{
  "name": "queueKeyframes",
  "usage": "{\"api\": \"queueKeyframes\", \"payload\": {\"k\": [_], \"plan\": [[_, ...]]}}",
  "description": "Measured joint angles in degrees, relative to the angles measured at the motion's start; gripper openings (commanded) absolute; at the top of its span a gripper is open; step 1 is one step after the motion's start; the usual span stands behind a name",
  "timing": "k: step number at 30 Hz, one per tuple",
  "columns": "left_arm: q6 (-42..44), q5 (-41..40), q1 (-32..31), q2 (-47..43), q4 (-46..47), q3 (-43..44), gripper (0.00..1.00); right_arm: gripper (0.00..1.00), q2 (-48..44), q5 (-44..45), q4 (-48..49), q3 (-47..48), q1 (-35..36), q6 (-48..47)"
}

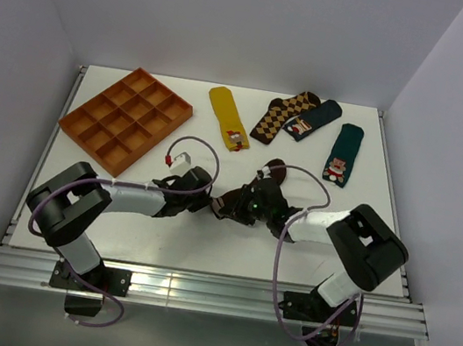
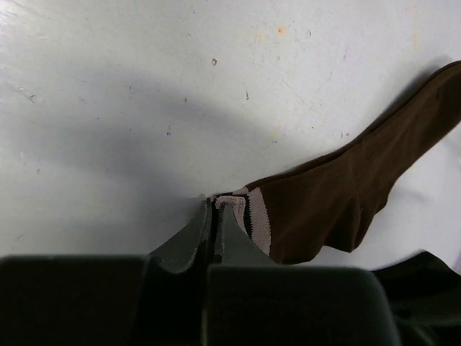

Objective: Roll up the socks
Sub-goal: Roll the sock at the center of the board.

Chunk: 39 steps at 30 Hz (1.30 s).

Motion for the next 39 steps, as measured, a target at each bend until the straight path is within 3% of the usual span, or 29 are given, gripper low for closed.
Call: {"api": "queueKeyframes", "payload": {"k": [5,9,25,39], "plan": [[1.77,-3.1,-1.31,0.55,-10.38,5.29,0.0,0.39,-4.42,10.34,-10.25,4.33,6.23,-8.0],[3.41,-4.26,-1.75,2.03,-17.03,9.7,0.0,0.41,-6.12,16.63,-12.07,5.9,10.54,-14.8],[6.05,-4.94,-2.01,4.81,-27.15,16.26,0.0,0.45,-8.74,35.67,-4.04,0.83,23.74,-36.17],[6.36,-4.13,-1.81,4.81,-27.98,16.5,0.0,0.49,-6.19,39.67,4.24,-1.55,26.29,-40.44]]}}
